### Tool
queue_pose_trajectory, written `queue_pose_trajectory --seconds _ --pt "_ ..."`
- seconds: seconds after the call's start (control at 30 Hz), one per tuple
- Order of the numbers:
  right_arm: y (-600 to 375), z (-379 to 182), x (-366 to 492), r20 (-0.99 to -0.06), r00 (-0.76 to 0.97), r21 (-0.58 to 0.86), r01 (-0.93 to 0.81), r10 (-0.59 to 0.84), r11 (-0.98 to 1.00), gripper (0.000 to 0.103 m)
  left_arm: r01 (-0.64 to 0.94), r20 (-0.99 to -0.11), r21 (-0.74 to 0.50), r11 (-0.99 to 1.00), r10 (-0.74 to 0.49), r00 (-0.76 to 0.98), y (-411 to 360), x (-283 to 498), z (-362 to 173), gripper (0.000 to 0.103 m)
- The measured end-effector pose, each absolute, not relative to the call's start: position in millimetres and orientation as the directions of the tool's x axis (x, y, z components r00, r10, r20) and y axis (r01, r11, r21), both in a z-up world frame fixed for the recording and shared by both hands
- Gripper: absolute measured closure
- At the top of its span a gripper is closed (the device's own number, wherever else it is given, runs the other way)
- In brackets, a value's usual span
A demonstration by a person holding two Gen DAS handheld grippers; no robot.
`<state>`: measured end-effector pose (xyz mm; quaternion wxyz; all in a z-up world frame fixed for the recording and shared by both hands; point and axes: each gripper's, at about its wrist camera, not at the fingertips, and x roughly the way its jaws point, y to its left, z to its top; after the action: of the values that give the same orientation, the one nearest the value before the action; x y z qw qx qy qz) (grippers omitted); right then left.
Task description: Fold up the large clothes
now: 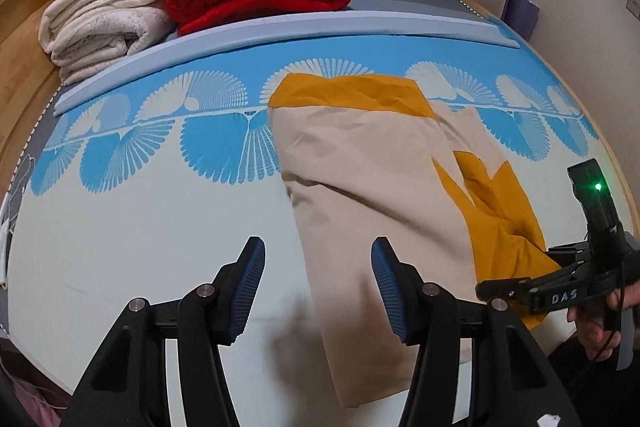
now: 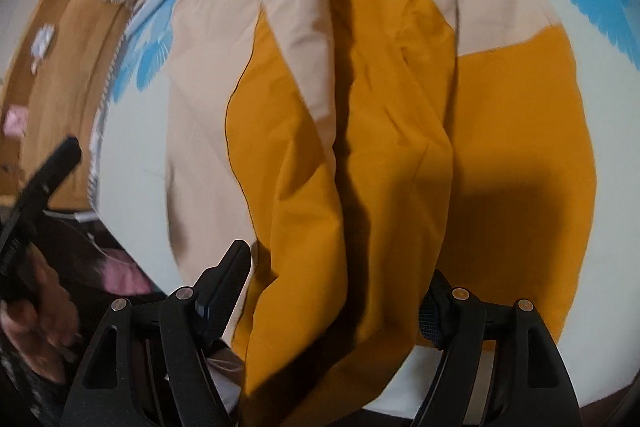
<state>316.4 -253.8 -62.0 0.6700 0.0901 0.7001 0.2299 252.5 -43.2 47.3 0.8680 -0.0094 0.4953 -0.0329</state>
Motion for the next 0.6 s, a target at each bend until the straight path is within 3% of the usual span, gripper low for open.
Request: queue_pose_trajectory --seconds 0.07,0.13,0.17,0.33,0.47,0.53,0.6 --pt "-250 -60 315 -0.91 -0.074 0.414 -0.207 0.408 0.886 0.038 0.045 -0.862 -0.045 0.998 -0.062 0.504 -43 253 46 0.052" --pt "-245 -52 314 -0.917 -0.038 0.394 -0.233 0.396 0.889 0.078 0.045 -0.863 -0.042 0.998 -0.059 0.502 -43 252 45 0.052" --pt "-243 -47 315 -0.913 -0.023 0.401 -0.242 0.408 0.883 0.082 0.045 -0.863 -0.041 0.998 -0.058 0.501 -42 252 44 0.052" --pt "-234 4 310 -0.867 0.11 0.417 -0.374 0.487 0.828 0.089 0.04 -0.868 -0.037 0.999 -0.052 0.494 -42 252 42 0.052" --pt "-265 73 297 -0.69 0.301 0.512 -0.44 0.658 0.738 0.091 0.032 -0.866 -0.067 0.997 -0.074 0.494 -41 252 42 0.052" --pt "-295 94 290 -0.625 0.41 0.518 -0.42 0.665 0.745 0.091 0.033 -0.869 -0.079 0.996 -0.085 0.488 -43 254 41 0.052" --pt "-322 96 290 -0.63 0.465 0.511 -0.354 0.622 0.783 0.091 0.038 -0.872 -0.087 0.996 -0.094 0.48 -47 255 38 0.052"
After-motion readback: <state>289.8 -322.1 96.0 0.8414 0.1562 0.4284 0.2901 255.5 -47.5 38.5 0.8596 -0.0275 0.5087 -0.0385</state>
